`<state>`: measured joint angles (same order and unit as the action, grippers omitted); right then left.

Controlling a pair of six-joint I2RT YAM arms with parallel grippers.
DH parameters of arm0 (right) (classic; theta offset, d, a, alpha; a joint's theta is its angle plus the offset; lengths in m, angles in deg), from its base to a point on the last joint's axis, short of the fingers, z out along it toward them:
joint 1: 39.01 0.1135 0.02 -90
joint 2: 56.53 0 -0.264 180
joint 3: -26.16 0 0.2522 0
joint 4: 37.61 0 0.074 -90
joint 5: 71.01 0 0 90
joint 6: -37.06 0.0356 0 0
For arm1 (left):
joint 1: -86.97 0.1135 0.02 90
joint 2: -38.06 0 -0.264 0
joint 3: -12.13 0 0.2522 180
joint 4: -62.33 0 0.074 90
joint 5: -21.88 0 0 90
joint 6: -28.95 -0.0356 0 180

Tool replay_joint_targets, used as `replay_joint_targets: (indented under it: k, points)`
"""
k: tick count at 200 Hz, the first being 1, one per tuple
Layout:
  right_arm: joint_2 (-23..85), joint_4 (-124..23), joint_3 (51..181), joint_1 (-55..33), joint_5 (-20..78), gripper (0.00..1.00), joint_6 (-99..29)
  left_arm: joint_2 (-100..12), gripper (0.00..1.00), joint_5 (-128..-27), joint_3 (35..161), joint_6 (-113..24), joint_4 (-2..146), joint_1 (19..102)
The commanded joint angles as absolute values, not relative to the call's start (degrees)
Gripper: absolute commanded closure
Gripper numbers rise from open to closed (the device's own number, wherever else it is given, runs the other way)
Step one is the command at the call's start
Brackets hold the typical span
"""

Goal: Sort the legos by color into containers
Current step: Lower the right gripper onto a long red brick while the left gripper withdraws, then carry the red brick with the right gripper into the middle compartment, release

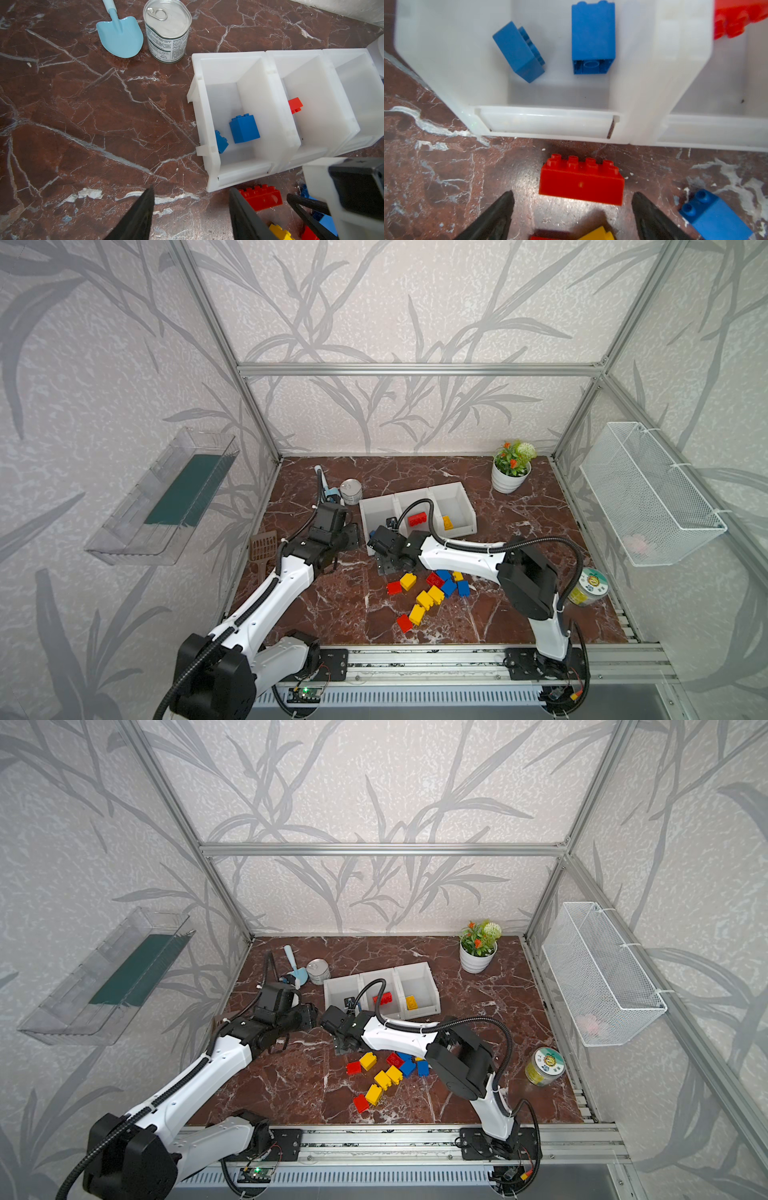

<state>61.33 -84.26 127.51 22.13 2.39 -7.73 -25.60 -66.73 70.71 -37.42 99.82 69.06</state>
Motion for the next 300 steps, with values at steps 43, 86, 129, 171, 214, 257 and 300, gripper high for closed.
replay_joint_targets:
  k: [43,86,129,171,214,257,300]
  points:
    - [64.54,-84.69,128.79,20.5,1.01,0.14,-6.19,-24.24,0.4,-66.97,69.96,-36.54,99.93,69.39]
    - [65.24,-83.69,128.51,20.12,1.21,0.29,-6.4,-24.18,0.4,-67.19,69.88,-36.33,99.98,69.39]
    - [64.22,-82.75,126.72,20.14,1.68,0.44,-6.33,-24.08,0.4,-67.32,69.75,-36.14,100.04,69.4]
    - [58.1,-84.05,122.21,21.35,1.2,0.46,-7.37,-24.08,0.4,-67.27,69.67,-36.03,100.17,69.39]
    - [46.52,-86.14,119.46,17.93,-3.33,0.45,-16.91,-24.35,0.4,-67.83,69.59,-35.7,99.78,69.39]
    - [46.65,-84.28,123.09,9.62,-2.03,0.44,-24.58,-23.45,0.4,-68.12,69.23,-35.13,99.88,69.39]
    - [52.61,-82.84,127.28,5.15,1.4,0.44,-27.06,-23.03,0.4,-69.3,68.73,-34.12,99.82,69.39]
